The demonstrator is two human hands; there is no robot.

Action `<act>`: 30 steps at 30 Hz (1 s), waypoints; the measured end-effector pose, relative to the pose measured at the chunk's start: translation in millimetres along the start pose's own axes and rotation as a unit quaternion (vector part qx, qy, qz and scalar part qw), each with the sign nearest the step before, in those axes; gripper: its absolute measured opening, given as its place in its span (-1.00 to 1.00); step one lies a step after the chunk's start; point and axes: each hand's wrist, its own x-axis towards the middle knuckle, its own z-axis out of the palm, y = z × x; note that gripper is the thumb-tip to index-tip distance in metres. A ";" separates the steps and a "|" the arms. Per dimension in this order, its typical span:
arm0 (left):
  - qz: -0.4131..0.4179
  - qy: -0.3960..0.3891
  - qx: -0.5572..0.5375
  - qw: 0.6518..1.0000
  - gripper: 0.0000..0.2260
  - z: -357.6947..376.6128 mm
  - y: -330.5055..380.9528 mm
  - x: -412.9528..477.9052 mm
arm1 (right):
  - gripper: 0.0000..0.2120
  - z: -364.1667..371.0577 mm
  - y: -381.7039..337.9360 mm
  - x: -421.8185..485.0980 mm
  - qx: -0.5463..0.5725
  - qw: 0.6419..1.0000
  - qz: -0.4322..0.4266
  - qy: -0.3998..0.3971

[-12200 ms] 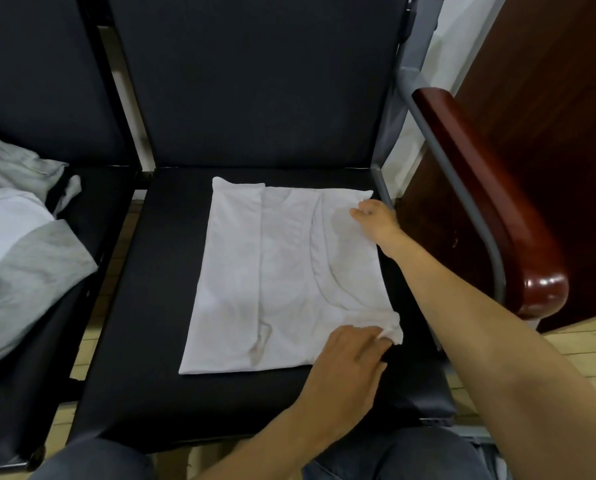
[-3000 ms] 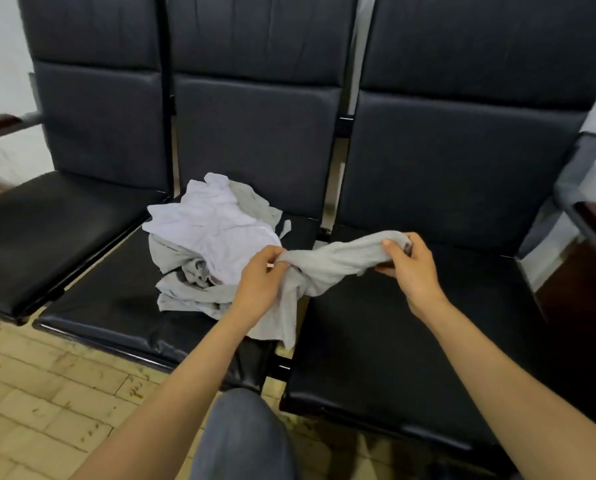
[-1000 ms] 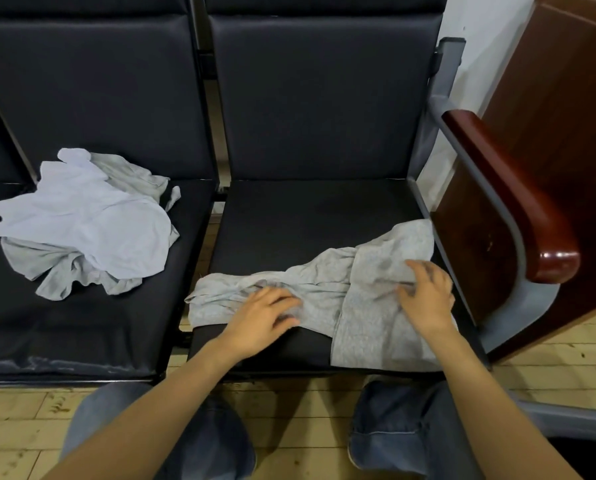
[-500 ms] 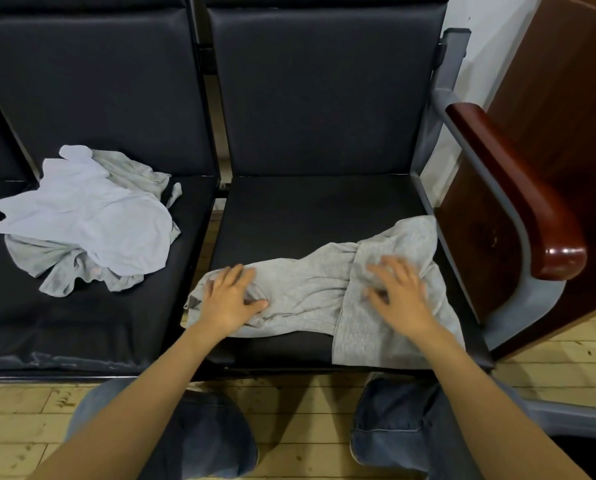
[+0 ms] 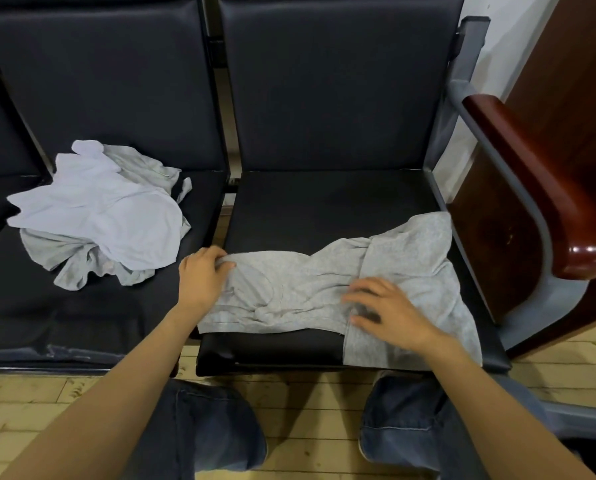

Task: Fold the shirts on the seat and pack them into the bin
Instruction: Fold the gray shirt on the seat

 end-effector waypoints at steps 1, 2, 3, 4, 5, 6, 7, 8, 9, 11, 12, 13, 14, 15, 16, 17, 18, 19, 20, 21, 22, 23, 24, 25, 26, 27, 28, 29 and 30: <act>0.007 0.024 -0.033 0.999 -0.89 -4.6 2.2 4.5 | -0.64 0.8 -0.4 -0.1 0.000 1.000 -0.002 -0.018; 0.010 0.043 -0.059 0.997 -0.89 -8.7 3.8 11.1 | -0.69 0.3 1.3 0.0 0.004 1.000 0.006 -0.020; 0.013 0.062 -0.069 0.996 -0.84 -12.0 4.2 18.7 | -0.71 -1.0 3.6 -0.1 0.008 1.000 0.019 -0.015; 0.015 0.077 -0.064 0.995 -0.78 -15.1 4.7 25.4 | -0.72 -2.1 5.9 -0.5 0.008 0.999 0.032 -0.009; 0.012 0.086 -0.050 0.995 -0.73 -16.6 5.3 30.4 | -0.72 -3.3 6.8 -0.9 0.006 0.999 0.040 -0.008; 0.005 0.087 -0.036 0.996 -0.69 -15.5 5.0 32.9 | -0.72 -3.6 7.3 -1.2 0.006 0.999 0.044 -0.008; -0.003 0.081 -0.028 0.996 -0.68 -12.8 5.4 31.2 | -0.71 -3.6 6.3 -1.2 0.005 0.999 0.045 -0.009; -0.004 0.071 -0.024 0.997 -0.71 -9.2 6.4 25.9 | -0.71 -3.0 4.7 -0.7 0.006 0.999 0.049 -0.010; 0.005 0.054 -0.018 0.998 -0.77 -4.8 7.5 18.0 | -0.72 -2.7 3.1 -0.1 0.007 0.999 0.053 -0.008; 0.054 -0.017 0.005 0.998 -0.85 3.0 11.6 -4.1 | -0.72 -3.4 0.0 1.9 0.011 0.998 0.063 -0.001; 0.090 -0.063 0.021 0.994 -0.83 7.8 11.6 -15.6 | -0.72 -3.6 -0.9 2.4 0.009 0.998 0.068 0.006; 0.119 -0.111 0.047 0.986 -0.77 11.5 11.8 -26.1 | -0.71 -3.7 -2.0 2.6 -0.002 0.997 0.076 0.018; 0.134 -0.151 0.077 0.976 -0.70 14.8 12.0 -35.5 | -0.69 -4.0 -3.8 2.7 -0.020 0.995 0.093 0.036; 0.133 -0.172 0.110 0.970 -0.66 15.9 13.2 -43.5 | -0.67 -4.9 -5.9 2.6 -0.038 0.990 0.124 0.063; 0.126 -0.166 0.138 0.968 -0.65 15.1 15.3 -48.7 | -0.64 -7.4 -7.9 2.3 -0.050 0.979 0.172 0.094; 0.119 -0.146 0.162 0.969 -0.66 12.7 19.7 -51.4 | -0.61 -11.2 -10.1 1.8 -0.052 0.965 0.230 0.119; 0.117 -0.119 0.180 0.969 -0.63 10.4 26.1 -51.2 | -0.59 -14.7 -11.5 1.4 -0.049 0.949 0.282 0.130; 0.128 -0.093 0.181 0.971 -0.57 10.0 34.7 -49.2 | -0.57 -17.6 -12.5 0.5 -0.053 0.939 0.318 0.123; 0.146 -0.067 0.153 0.975 -0.53 10.0 45.6 -44.8 | -0.55 -19.1 -13.4 0.1 -0.064 0.933 0.339 0.101; 0.164 -0.043 0.104 0.980 -0.57 14.0 56.3 -39.1 | -0.50 -19.4 -15.3 -0.3 -0.072 0.931 0.349 0.077; 0.177 -0.044 0.058 0.982 -0.62 19.4 68.4 -33.0 | -0.44 -19.2 -18.0 -0.3 -0.072 0.932 0.349 0.060; 0.188 -0.078 0.034 0.978 -0.62 25.2 82.6 -27.7 | -0.37 -18.5 -21.3 -0.2 -0.059 0.937 0.340 0.046; 0.210 -0.132 0.032 0.968 -0.57 35.1 95.0 -24.3 | -0.30 -16.8 -24.5 -0.1 -0.038 0.944 0.326 0.031; 0.228 -0.186 0.053 0.954 -0.53 45.0 105.2 -22.5 | -0.24 -14.7 -27.5 -0.2 -0.019 0.949 0.314 0.008; 0.235 -0.235 0.088 0.939 -0.53 54.9 111.6 -21.8 | -0.21 -12.2 -29.8 -0.7 -0.015 0.952 0.306 -0.024; 0.227 -0.275 0.126 0.926 -0.53 61.9 114.2 -21.5 | -0.21 -9.2 -29.3 -0.6 -0.028 0.951 0.303 -0.058; 0.213 -0.290 0.149 0.921 -0.54 65.3 114.3 -21.8 | -0.26 -7.4 -26.4 1.1 -0.048 0.948 0.302 -0.087; 0.197 -0.287 0.157 0.924 -0.54 65.5 112.8 -24.1 | -0.33 -7.5 -21.2 5.7 -0.063 0.945 0.301 -0.107; 0.185 -0.275 0.168 0.928 -0.54 62.2 111.8 -27.8 | -0.41 -9.7 -14.9 13.1 -0.075 0.945 0.295 -0.122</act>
